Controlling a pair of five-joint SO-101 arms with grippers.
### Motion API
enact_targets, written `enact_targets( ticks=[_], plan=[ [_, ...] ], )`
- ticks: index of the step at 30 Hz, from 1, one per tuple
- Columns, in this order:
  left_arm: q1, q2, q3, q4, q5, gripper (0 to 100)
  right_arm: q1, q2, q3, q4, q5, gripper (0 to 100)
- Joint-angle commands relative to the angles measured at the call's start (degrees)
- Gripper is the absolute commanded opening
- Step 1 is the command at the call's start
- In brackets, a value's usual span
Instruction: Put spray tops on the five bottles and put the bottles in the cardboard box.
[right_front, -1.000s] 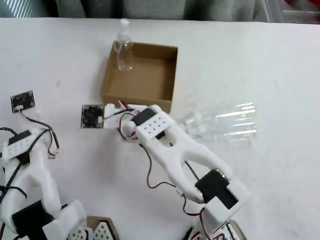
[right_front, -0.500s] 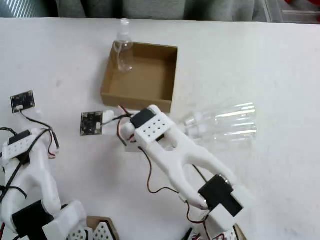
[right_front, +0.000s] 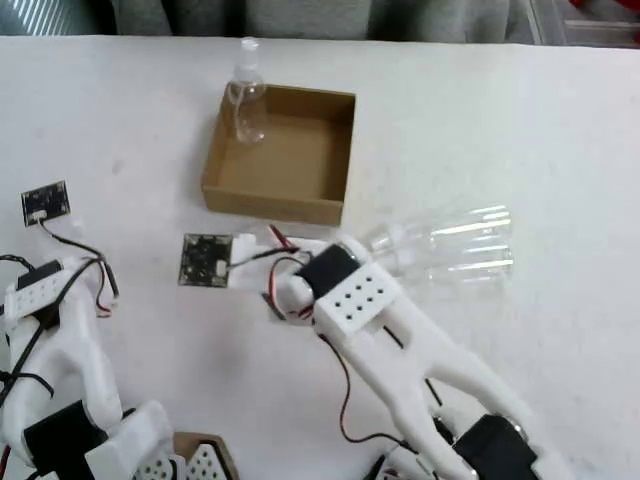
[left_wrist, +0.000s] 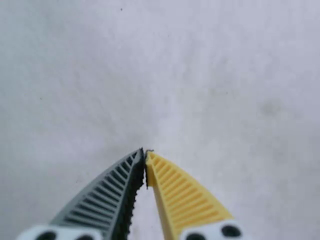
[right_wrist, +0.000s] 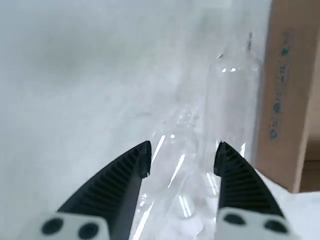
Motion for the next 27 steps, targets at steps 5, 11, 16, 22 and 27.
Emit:
enact_targets(
  ticks=[5, 11, 16, 22, 27],
  plan=[
    [0.84, -1.89, -0.26, -1.23, -0.53, 2, 1.27, -3.65, 3.16, 6.46, -5.27, 19.1],
    [0.92, -1.89, -0.26, -1.23, -0.53, 2, 1.54, -3.74, 5.27, 6.46, -9.32, 19.1],
    [2.07, -1.89, -0.18, -1.23, -0.53, 2, 3.47, -3.74, 4.92, 6.02, -9.05, 19.3],
    [2.07, -1.89, -0.18, -1.23, -0.53, 2, 3.65, -3.21, 3.69, 6.11, -9.14, 24.9],
    [1.98, -1.89, -0.18, -1.23, -0.53, 2, 3.38, -3.12, 3.34, 5.05, -9.32, 25.7]
  ],
)
